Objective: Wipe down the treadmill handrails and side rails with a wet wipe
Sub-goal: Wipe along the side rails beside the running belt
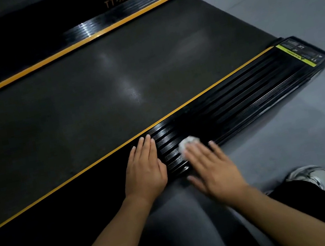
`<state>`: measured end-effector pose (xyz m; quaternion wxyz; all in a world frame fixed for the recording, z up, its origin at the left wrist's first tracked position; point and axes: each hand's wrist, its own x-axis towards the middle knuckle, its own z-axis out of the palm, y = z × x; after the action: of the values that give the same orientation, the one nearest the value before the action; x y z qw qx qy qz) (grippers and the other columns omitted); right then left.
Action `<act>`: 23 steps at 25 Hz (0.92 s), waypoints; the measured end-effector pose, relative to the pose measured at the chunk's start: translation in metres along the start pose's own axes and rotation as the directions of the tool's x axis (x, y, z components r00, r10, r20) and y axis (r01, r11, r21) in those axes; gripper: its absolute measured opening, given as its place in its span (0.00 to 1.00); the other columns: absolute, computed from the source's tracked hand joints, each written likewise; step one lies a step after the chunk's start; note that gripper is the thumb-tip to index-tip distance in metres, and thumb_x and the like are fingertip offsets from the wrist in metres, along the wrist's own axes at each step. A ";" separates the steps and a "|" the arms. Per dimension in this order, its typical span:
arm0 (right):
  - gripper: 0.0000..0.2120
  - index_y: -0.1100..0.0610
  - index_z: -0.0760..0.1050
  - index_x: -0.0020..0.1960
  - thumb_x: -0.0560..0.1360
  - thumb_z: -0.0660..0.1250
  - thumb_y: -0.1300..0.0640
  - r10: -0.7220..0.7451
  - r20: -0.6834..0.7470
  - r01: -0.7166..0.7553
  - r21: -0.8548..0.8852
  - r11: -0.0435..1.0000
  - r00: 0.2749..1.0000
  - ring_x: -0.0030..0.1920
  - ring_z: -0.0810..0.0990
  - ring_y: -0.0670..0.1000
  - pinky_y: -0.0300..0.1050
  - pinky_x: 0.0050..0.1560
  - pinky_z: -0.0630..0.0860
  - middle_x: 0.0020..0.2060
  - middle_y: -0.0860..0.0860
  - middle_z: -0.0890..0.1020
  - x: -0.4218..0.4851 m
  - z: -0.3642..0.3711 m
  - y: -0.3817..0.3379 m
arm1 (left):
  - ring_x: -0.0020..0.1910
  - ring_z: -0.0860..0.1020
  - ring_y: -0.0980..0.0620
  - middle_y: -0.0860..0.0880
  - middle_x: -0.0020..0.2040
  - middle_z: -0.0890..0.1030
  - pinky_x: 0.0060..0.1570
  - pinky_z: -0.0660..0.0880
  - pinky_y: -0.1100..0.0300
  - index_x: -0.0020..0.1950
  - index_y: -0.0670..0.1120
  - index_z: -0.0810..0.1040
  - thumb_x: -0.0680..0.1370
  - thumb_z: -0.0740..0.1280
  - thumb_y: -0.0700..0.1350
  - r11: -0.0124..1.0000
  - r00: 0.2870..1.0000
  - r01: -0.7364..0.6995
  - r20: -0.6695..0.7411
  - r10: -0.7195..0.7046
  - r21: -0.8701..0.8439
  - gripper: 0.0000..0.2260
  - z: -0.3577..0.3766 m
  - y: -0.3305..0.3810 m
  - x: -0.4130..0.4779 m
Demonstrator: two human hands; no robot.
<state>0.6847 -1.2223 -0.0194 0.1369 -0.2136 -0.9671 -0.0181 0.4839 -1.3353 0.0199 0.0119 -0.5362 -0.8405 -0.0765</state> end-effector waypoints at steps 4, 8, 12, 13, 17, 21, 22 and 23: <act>0.34 0.61 0.62 0.81 0.81 0.57 0.41 0.226 -0.046 -0.226 0.006 0.974 0.973 0.81 0.58 0.59 0.61 0.79 0.58 0.81 0.57 0.62 -0.005 0.002 0.026 | 0.78 0.67 0.41 0.39 0.77 0.70 0.75 0.66 0.41 0.75 0.36 0.71 0.78 0.54 0.48 1.000 1.000 0.007 0.004 -0.007 0.007 0.28 -0.001 0.000 0.000; 0.36 0.61 0.63 0.80 0.79 0.61 0.41 0.071 -0.018 -0.069 0.093 0.993 0.997 0.81 0.57 0.60 0.59 0.78 0.58 0.81 0.58 0.62 -0.006 0.008 -0.029 | 0.78 0.67 0.42 0.39 0.77 0.70 0.75 0.66 0.42 0.75 0.36 0.71 0.78 0.54 0.48 1.000 1.000 0.005 0.005 -0.005 0.016 0.28 -0.001 0.001 -0.001; 0.31 0.57 0.65 0.80 0.80 0.59 0.44 0.094 -0.041 -0.094 0.011 0.996 0.995 0.79 0.65 0.56 0.59 0.78 0.58 0.79 0.54 0.66 -0.011 0.000 0.051 | 0.77 0.68 0.43 0.41 0.77 0.71 0.74 0.68 0.42 0.76 0.38 0.71 0.77 0.53 0.50 0.995 0.998 0.038 0.043 -0.042 0.091 0.30 -0.003 0.002 0.000; 0.31 0.57 0.64 0.80 0.80 0.57 0.44 0.208 -0.035 -0.209 -0.001 0.978 0.977 0.79 0.65 0.56 0.59 0.79 0.57 0.79 0.54 0.66 -0.011 -0.003 0.074 | 0.77 0.68 0.42 0.40 0.77 0.71 0.74 0.68 0.42 0.76 0.38 0.71 0.77 0.52 0.50 0.993 0.997 0.047 0.060 -0.054 0.110 0.30 -0.005 0.004 0.000; 0.36 0.61 0.62 0.80 0.80 0.59 0.40 0.401 -0.031 -0.396 0.105 0.912 0.916 0.81 0.58 0.60 0.63 0.78 0.58 0.80 0.59 0.63 0.005 0.000 0.050 | 0.76 0.69 0.40 0.40 0.76 0.72 0.72 0.69 0.39 0.75 0.39 0.71 0.74 0.52 0.50 0.993 0.995 0.053 0.081 -0.062 0.109 0.32 -0.005 0.017 0.012; 0.32 0.56 0.68 0.79 0.81 0.57 0.38 0.036 -0.013 -0.035 0.117 0.993 0.999 0.81 0.60 0.55 0.58 0.79 0.57 0.79 0.53 0.66 0.001 0.004 0.009 | 0.77 0.69 0.42 0.41 0.76 0.72 0.73 0.69 0.40 0.75 0.38 0.72 0.73 0.54 0.49 0.997 0.995 -0.055 0.082 0.050 0.060 0.32 -0.004 0.023 0.026; 0.30 0.55 0.70 0.77 0.82 0.57 0.39 0.027 -0.051 -0.022 0.105 0.994 0.998 0.80 0.63 0.54 0.58 0.78 0.57 0.78 0.52 0.69 0.001 0.002 0.026 | 0.77 0.68 0.42 0.41 0.77 0.71 0.74 0.68 0.40 0.76 0.38 0.71 0.73 0.54 0.49 0.996 0.994 -0.070 0.087 0.065 0.054 0.32 -0.004 0.025 0.029; 0.28 0.55 0.72 0.76 0.83 0.56 0.40 0.072 -0.083 -0.064 0.091 0.994 0.994 0.78 0.66 0.54 0.58 0.78 0.58 0.77 0.52 0.71 0.002 0.002 0.047 | 0.78 0.67 0.43 0.41 0.77 0.70 0.74 0.67 0.41 0.76 0.39 0.71 0.74 0.53 0.49 0.996 0.993 -0.073 0.093 0.068 0.049 0.32 -0.003 0.027 0.032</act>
<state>0.7025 -1.1783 -0.0215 0.1885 -0.2393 -0.9522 0.0203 0.4952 -1.2960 0.0291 -0.0100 -0.5679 -0.8225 -0.0295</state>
